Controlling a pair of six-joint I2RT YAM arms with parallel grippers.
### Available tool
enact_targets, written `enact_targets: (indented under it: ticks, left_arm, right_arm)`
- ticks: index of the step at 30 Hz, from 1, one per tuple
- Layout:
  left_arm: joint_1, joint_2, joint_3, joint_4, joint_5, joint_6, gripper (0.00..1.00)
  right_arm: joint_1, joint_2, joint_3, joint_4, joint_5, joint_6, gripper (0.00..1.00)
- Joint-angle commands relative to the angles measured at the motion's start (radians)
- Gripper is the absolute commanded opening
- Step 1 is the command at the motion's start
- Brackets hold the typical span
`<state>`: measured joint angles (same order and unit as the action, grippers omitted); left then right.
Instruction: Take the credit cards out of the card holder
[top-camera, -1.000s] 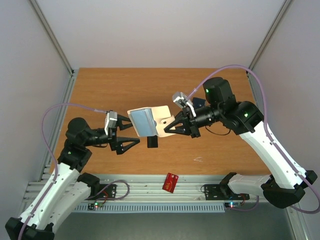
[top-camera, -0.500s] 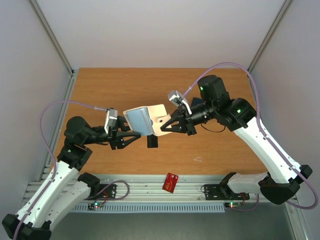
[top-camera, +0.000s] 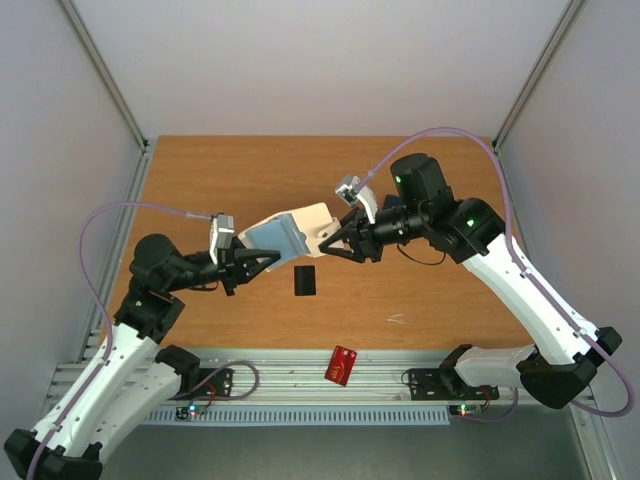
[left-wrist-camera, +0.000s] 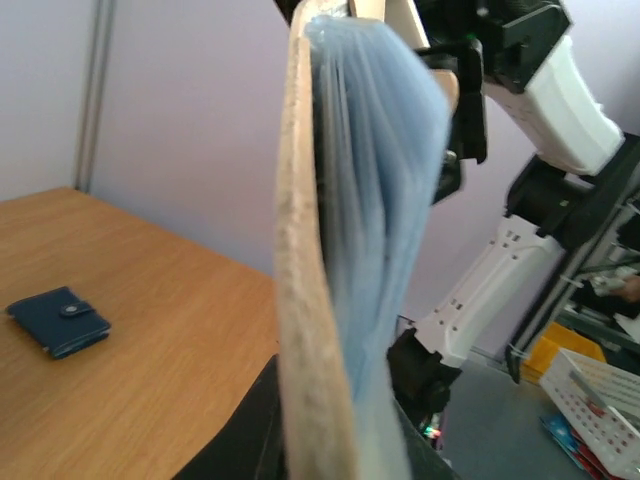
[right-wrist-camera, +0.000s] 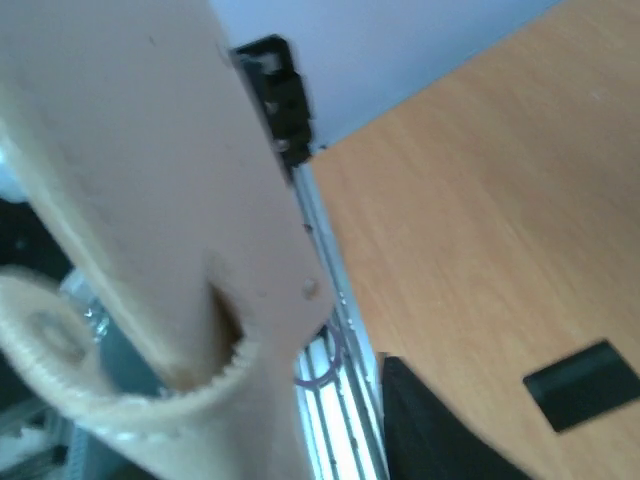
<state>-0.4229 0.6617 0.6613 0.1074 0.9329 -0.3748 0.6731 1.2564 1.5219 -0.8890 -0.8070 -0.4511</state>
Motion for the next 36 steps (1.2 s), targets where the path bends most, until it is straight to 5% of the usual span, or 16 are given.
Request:
enact_targets:
  ticks: [1,10,15,17,22,24,25,36]
  left_arm:
    - [-0.005,-0.023,-0.024,-0.038,-0.154,0.043,0.0]
    - [-0.01,-0.021,-0.015,-0.221,-0.212,0.159,0.0]
    - [-0.011,-0.021,-0.013,-0.205,-0.179,0.159,0.0]
    - [-0.011,-0.022,-0.015,-0.197,-0.158,0.16,0.0]
    - [-0.01,-0.035,-0.002,-0.144,-0.022,0.161,0.05]
    - [-0.01,-0.045,0.013,-0.119,0.062,0.153,0.32]
    - [-0.01,-0.049,0.02,-0.092,0.07,0.142,0.37]
    - [-0.005,-0.055,0.056,-0.062,-0.124,0.035,0.34]
  right_arm:
    - [-0.003,-0.005,-0.027,0.004,0.21,0.058,0.49]
    - [0.097,0.048,-0.03,0.092,0.228,0.102,0.73]
    - [0.122,0.113,0.001,0.1,0.292,0.101,0.75]
    - [0.123,0.127,0.008,0.097,0.329,0.108,0.64]
    - [0.104,0.112,-0.009,0.138,0.315,0.139,0.02]
    - [0.067,0.089,-0.035,0.165,0.241,0.153,0.01]
    - [0.051,0.076,-0.054,0.187,0.194,0.158,0.01]
    - [0.04,0.032,-0.083,0.268,-0.092,0.111,0.01]
